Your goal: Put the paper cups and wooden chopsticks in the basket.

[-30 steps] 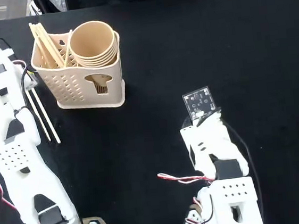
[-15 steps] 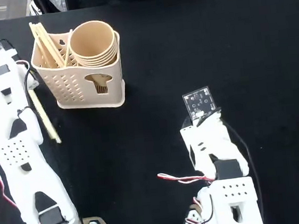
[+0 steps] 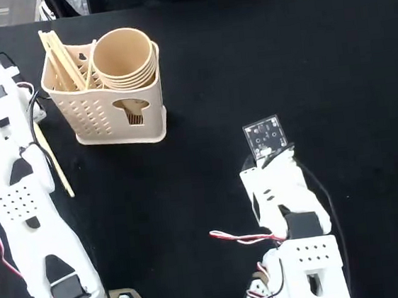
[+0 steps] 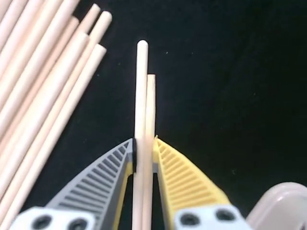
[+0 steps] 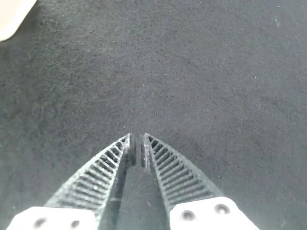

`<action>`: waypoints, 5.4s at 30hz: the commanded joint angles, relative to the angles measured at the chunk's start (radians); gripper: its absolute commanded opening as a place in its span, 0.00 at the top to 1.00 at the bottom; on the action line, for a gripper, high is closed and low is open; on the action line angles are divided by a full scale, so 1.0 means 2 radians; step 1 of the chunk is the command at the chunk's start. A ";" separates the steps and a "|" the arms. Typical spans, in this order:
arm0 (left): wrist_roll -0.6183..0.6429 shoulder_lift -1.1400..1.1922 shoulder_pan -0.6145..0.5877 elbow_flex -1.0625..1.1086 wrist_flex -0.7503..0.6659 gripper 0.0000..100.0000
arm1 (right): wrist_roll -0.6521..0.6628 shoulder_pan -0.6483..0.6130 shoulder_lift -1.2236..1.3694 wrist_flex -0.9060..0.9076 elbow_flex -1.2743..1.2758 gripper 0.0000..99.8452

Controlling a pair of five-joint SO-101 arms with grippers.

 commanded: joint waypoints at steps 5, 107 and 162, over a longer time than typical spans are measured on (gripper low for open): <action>-0.007 -0.007 -0.021 -0.103 0.080 0.97 | 0.003 -0.002 -0.007 -0.008 -0.004 0.96; -0.062 -0.196 -0.081 -0.155 0.287 0.97 | 0.004 -0.002 -0.007 -0.008 -0.004 0.96; 0.041 -0.818 0.161 0.685 -0.651 0.97 | 0.016 -0.002 -0.007 -0.008 -0.005 0.96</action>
